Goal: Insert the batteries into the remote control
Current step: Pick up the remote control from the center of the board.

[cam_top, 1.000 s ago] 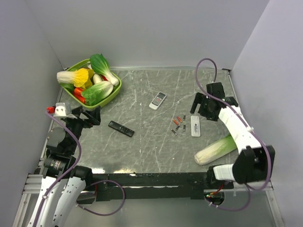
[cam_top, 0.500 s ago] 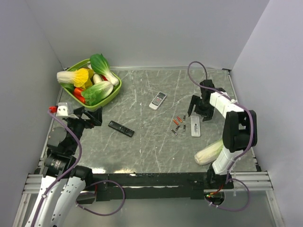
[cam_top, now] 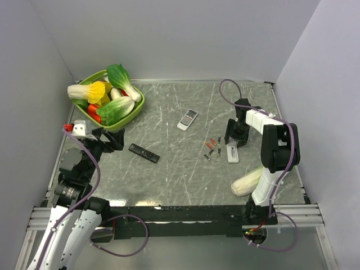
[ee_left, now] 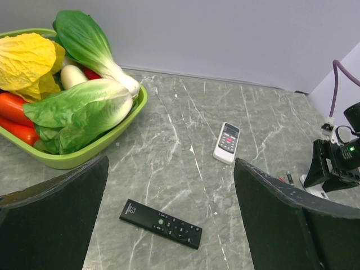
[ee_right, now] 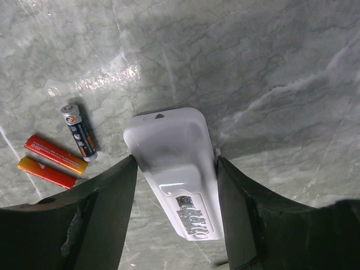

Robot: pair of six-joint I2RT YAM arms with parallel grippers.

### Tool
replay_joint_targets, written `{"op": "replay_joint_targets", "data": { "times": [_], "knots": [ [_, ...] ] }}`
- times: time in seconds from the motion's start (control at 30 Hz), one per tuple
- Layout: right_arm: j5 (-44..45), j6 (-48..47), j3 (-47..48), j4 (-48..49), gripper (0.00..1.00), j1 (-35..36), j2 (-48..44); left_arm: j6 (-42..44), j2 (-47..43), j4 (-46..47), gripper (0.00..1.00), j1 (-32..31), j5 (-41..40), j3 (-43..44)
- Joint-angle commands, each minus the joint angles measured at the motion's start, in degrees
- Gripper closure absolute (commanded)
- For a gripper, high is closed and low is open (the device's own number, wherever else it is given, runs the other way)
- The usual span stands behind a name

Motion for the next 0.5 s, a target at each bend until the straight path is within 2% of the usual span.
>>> {"op": "replay_joint_targets", "data": {
  "times": [0.0,0.07,0.13,0.3,0.47],
  "knots": [
    [0.35,-0.22,1.24,0.91,0.4,-0.43,1.78,1.23,1.74,2.0,0.03,-0.24,4.12,0.25],
    [1.05,-0.74,1.42,0.13,0.4,-0.43,1.87,1.31,3.32,2.09,0.03,-0.24,6.31,0.33],
    [2.19,-1.44,1.33,-0.14,0.34,-0.43,1.87,1.49,4.98,1.83,0.03,-0.24,7.37,0.77],
    [2.28,-2.94,1.59,-1.19,0.28,-0.26,2.05,1.58,7.28,1.56,0.03,-0.24,9.48,1.3],
    [2.55,-4.96,2.38,-3.04,0.27,0.8,2.49,1.76,7.89,1.74,0.03,-0.24,10.19,1.04]
  ]
}}
